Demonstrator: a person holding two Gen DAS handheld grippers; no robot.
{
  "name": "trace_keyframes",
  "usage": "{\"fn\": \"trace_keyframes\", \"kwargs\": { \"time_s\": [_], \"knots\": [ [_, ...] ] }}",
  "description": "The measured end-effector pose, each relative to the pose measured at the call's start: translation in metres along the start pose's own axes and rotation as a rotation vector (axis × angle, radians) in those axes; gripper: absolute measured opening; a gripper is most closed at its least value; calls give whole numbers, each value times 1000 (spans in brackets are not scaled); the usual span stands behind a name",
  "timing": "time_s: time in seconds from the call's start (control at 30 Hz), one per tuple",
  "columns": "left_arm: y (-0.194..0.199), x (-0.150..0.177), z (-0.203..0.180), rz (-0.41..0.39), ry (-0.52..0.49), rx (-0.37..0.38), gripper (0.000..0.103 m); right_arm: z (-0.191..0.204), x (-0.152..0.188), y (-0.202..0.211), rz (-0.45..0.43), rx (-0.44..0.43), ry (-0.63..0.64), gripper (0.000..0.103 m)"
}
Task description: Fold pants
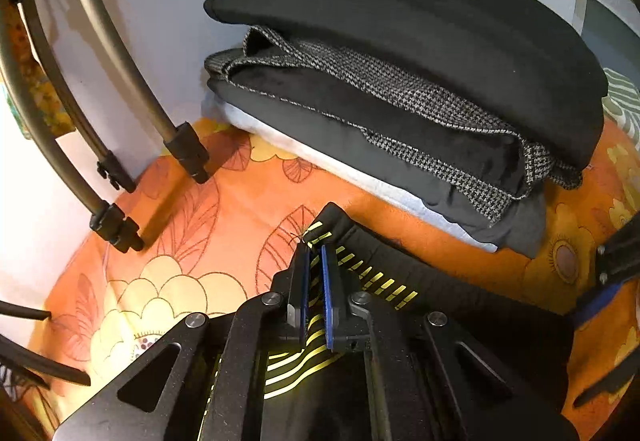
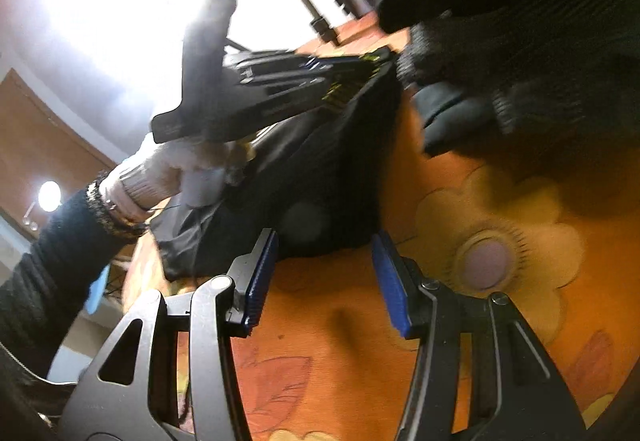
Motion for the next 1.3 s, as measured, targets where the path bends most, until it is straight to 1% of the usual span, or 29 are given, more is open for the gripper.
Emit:
{"fn": "trace_keyframes", "kwargs": {
  "time_s": [0.03,0.07,0.13,0.2,0.23,0.27,0.33,0.37,0.4,0.47,0.57,0.6,0.67,0.77,0.87,0.93,1.0,1.03,1.07,1.1,1.13,1.17,1.2,1.23,1.27,1.3],
  "knots": [
    [0,-1,2,5,10,-7,11,1,1,-2,4,7,3,53],
    [0,-2,4,11,27,-5,16,2,1,-5,5,17,7,53],
    [9,-5,11,1,60,-16,20,2,0,-9,7,29,5,53],
    [24,-8,17,-17,67,-36,21,2,1,-10,8,36,3,52],
    [33,-8,19,-23,68,-48,22,1,1,-10,9,46,5,44],
    [42,-8,21,-28,72,-52,24,1,2,-11,11,51,7,29],
    [64,-4,20,-46,82,-42,26,1,3,-13,21,47,-1,15],
    [75,0,16,-48,79,-29,27,1,3,-13,18,44,-3,14],
    [85,5,9,-49,67,-13,28,0,2,-10,12,41,-5,12],
    [104,17,-7,-45,38,7,33,-1,-1,-4,-4,38,-12,11],
    [119,39,-42,-21,-10,58,36,-2,-11,11,-47,42,-15,11],
    [120,46,-56,-7,-39,64,37,-3,-15,17,-63,48,-14,11],
    [117,54,-78,10,-123,51,38,-6,-20,27,-85,59,-21,11],
    [110,61,-102,36,-224,28,40,-11,-28,43,-114,64,-48,11],
    [101,59,-114,43,-267,21,44,-18,-31,56,-149,52,-89,11],
    [91,56,-118,51,-286,14,45,-25,-32,60,-164,43,-117,11],
    [80,55,-117,63,-308,-9,45,-31,-32,61,-167,39,-136,15],
    [79,56,-117,66,-302,-1,45,-32,-29,61,-167,38,-141,22],
    [77,55,-115,59,-284,19,44,-33,-29,61,-169,36,-148,32],
    [75,54,-112,58,-258,46,41,-35,-28,60,-170,36,-157,38],
    [74,54,-108,56,-241,47,28,-36,-28,60,-172,33,-165,47],
    [74,54,-104,51,-213,63,25,-36,-27,59,-172,28,-173,51],
    [75,52,-100,42,-170,87,21,-37,-26,58,-169,27,-180,53],
    [77,50,-92,29,-106,109,18,-37,-26,54,-164,25,-188,58],
    [80,48,-86,14,-44,134,17,-37,-26,51,-160,19,-201,65],
    [84,45,-79,-3,14,163,16,-37,-26,47,-157,13,-221,68]
  ]
}}
Point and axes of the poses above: each gripper's, at about its wrist camera, not at the fingertips, and y roughly against the way its jaws point, z to its left, x to its underside, the point moved 8 cm from there along -y, roughly the way its jaws point, and after that the axes turned 7 degrees about -x, right-handed, at the moved point
